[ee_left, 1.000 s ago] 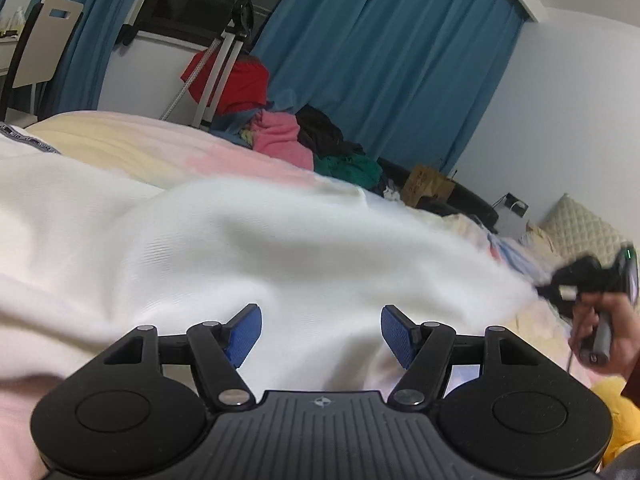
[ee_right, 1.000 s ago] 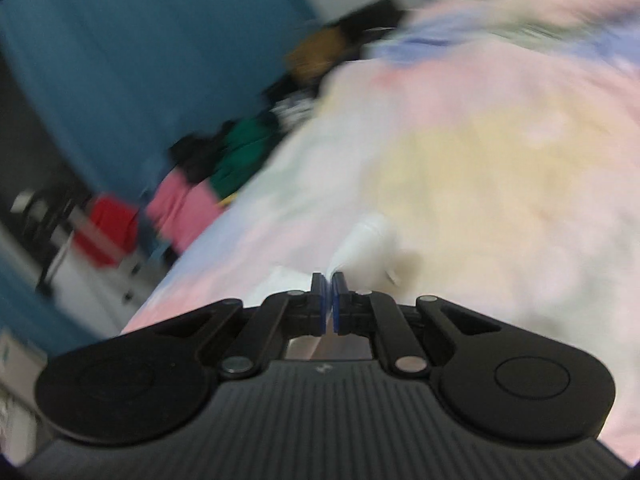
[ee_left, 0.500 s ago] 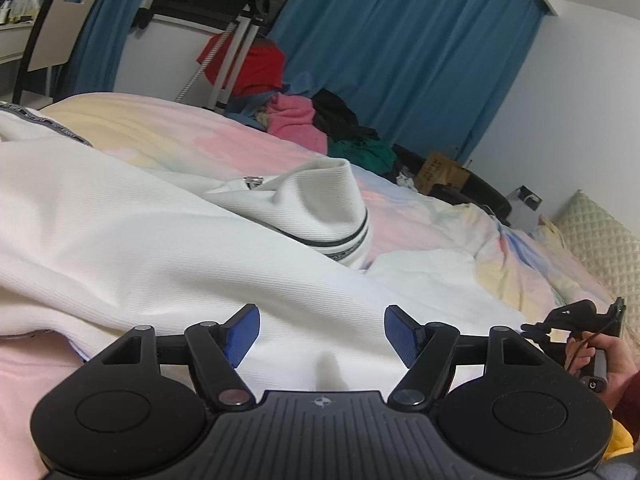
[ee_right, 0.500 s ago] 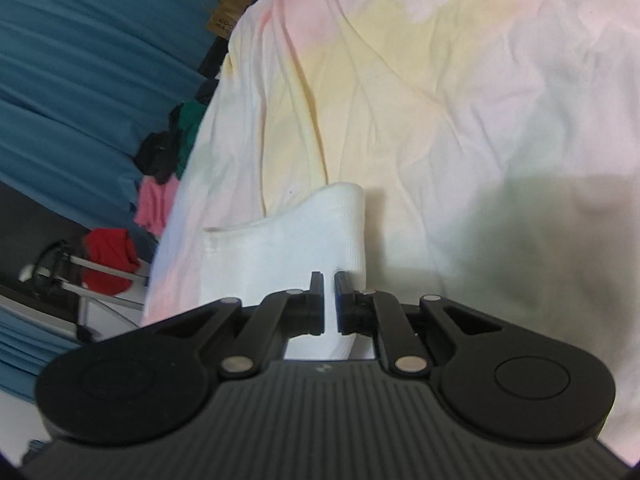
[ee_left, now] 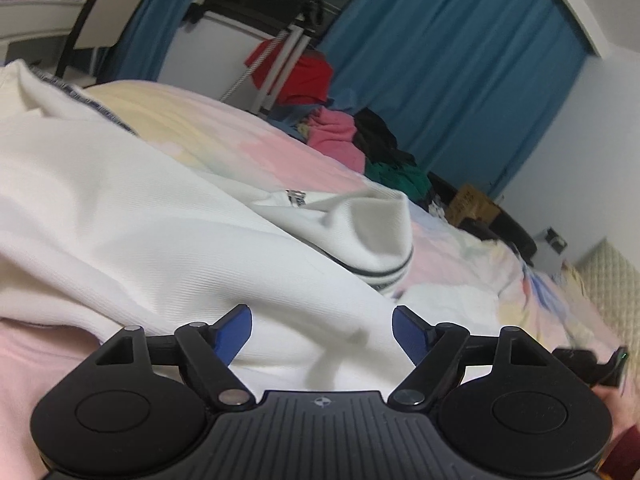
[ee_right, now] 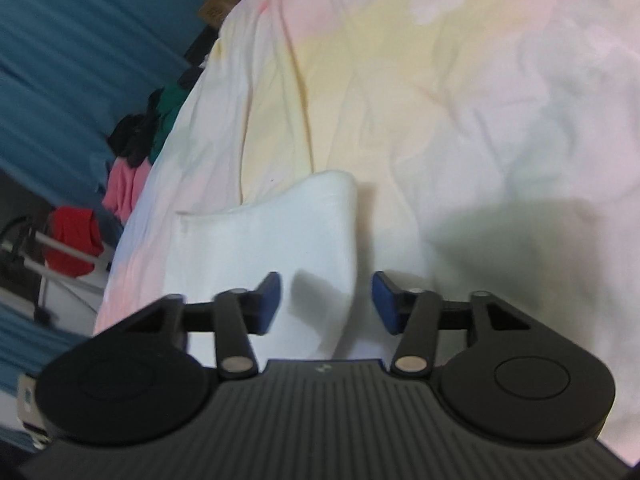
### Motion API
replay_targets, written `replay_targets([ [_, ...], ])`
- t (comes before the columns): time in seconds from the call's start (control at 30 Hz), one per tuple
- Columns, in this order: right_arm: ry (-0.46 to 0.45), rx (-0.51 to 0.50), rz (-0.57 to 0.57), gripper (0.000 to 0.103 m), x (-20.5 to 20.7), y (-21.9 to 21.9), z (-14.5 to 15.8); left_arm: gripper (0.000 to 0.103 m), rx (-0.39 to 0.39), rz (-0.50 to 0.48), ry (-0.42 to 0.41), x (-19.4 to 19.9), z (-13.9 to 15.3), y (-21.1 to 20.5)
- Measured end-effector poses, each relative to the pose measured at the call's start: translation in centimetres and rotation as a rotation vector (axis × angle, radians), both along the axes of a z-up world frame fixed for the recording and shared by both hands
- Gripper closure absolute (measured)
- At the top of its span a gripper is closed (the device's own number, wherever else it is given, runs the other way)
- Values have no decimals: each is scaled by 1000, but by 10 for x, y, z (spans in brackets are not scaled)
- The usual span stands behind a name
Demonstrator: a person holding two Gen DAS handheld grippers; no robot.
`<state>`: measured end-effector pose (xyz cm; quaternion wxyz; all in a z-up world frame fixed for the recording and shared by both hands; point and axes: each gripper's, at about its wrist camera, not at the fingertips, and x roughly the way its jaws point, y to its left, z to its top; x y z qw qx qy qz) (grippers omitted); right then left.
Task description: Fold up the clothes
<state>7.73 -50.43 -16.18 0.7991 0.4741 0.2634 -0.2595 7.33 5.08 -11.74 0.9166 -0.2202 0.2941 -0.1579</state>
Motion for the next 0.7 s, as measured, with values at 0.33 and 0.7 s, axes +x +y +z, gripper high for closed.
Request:
replay_targets([
  [0.33, -222, -262, -24, 98, -7, 25, 65, 23, -145, 77, 2, 0, 7, 32],
  [0.7, -84, -148, -167, 98, -31, -2, 43, 20, -232, 327, 156, -37, 28, 140],
])
